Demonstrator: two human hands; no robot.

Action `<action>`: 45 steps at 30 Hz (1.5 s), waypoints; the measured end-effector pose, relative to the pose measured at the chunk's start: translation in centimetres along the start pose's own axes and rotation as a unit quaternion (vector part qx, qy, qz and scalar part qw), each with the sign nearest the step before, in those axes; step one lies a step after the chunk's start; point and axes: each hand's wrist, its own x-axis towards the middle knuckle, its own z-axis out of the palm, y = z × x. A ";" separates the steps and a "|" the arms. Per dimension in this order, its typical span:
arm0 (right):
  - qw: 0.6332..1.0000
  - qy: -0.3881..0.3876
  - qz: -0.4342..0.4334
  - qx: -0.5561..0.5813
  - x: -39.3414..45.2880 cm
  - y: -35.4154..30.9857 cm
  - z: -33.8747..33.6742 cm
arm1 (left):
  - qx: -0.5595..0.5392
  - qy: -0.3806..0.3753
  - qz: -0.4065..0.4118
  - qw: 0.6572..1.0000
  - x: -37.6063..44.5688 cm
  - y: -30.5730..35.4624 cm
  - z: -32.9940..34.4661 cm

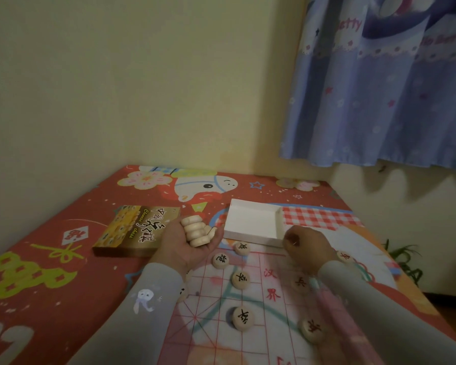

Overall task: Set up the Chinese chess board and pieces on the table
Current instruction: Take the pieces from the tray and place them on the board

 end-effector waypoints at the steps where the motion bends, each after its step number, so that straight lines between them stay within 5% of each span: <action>1: 1.000 -0.017 0.015 0.003 -0.1 0.7 -0.4 | 0.001 0.005 0.004 1.000 -0.1 0.0 0.2; 8: 0.991 -0.124 0.033 -0.029 -0.6 1.4 -0.6 | 0.001 0.015 0.007 1.000 0.1 -0.6 0.7; 19: 0.996 -0.073 0.048 -0.007 -0.3 0.9 -0.1 | 0.009 0.026 0.001 1.000 0.2 -0.4 -0.1; 30: 0.978 0.078 -0.053 0.188 -2.0 -3.5 -4.3 | 0.023 0.007 -0.008 1.000 -0.9 -2.5 2.0; 36: 0.962 -0.001 -0.142 0.234 -5.5 -8.5 -5.6 | 0.021 -0.009 -0.034 0.999 -2.4 -6.1 3.2; 45: 0.971 -0.035 -0.149 0.184 -9.5 -10.1 -4.5 | 0.111 0.094 0.030 0.989 -5.2 -10.0 4.8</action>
